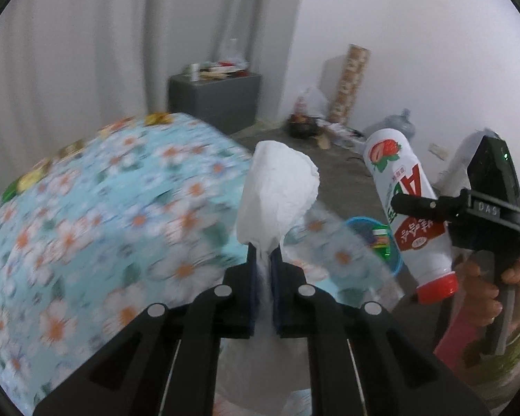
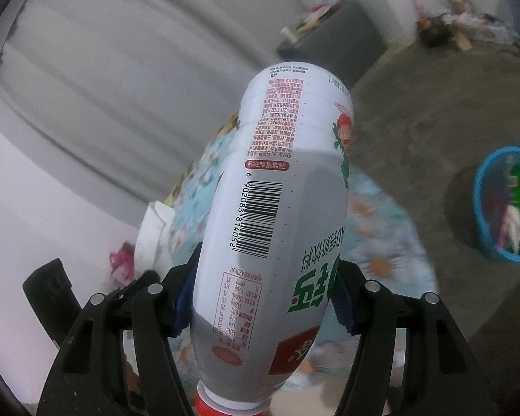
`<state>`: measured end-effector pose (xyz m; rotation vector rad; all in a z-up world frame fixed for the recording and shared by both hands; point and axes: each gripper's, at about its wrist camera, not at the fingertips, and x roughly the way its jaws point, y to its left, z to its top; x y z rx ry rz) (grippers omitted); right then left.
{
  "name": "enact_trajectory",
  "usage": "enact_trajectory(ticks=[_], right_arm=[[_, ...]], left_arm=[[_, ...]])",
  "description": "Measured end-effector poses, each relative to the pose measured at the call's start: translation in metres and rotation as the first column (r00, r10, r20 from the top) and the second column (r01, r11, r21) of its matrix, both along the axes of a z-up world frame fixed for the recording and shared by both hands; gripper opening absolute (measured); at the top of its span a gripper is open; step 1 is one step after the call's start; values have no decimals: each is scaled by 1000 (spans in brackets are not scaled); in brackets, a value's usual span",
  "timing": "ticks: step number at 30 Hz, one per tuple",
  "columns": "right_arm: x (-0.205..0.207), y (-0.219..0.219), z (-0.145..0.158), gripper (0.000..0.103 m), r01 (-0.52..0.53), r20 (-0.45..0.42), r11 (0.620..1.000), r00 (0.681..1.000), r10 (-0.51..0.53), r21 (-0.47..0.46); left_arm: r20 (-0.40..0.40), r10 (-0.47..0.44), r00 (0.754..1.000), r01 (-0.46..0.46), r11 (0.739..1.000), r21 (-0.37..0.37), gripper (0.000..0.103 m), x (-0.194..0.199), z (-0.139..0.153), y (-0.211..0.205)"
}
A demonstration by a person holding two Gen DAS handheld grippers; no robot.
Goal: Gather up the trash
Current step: 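Lift the tissue with the left tool while the right tool carries the bottle, then open both tools over the blue wastebasket to drop the bottle and tissue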
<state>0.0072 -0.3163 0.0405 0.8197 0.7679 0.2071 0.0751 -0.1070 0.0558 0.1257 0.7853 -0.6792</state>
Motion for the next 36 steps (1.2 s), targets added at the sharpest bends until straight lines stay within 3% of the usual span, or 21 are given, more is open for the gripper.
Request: enact_trajectory(ticks=[6, 13, 21, 26, 28, 29, 30, 31, 34, 36], right_arm=[[-45, -67, -3, 60, 193, -7, 981, 981, -193, -37], [-90, -139, -48, 60, 409, -112, 910, 903, -415, -69], [-93, -183, -118, 60, 493, -252, 870, 841, -479, -8], [-67, -205, -130, 61, 504, -261, 863, 838, -480, 30], [-56, -219, -139, 63, 504, -241, 861, 845, -477, 63], [-48, -228, -148, 65, 503, -223, 860, 851, -475, 88], [-47, -236, -160, 70, 499, -198, 860, 858, -473, 105], [-41, -240, -173, 73, 502, -188, 858, 858, -478, 111], [-34, -252, -220, 73, 555, -312, 827, 804, -506, 89], [-36, -250, -235, 73, 578, -360, 813, 775, -520, 70]], left_arm=[[-32, -160, 987, 160, 987, -26, 7, 2, 5, -74], [-152, -340, 928, 335, 941, -54, 7, 14, -11, -187], [-313, -459, 831, 469, 882, -47, 7, 21, -55, -309], [-371, -490, 789, 508, 860, -55, 8, 33, -74, -374], [-403, -489, 774, 512, 857, -59, 16, 39, -86, -396], [-420, -482, 769, 512, 858, -46, 35, 44, -95, -405], [-436, -455, 776, 502, 865, -9, 62, 50, -111, -418], [-435, -425, 793, 482, 876, 23, 69, 55, -122, -423], [-411, -301, 861, 378, 918, 121, 71, 69, -148, -426], [-463, -287, 839, 361, 929, 79, 71, 73, -155, -417]])
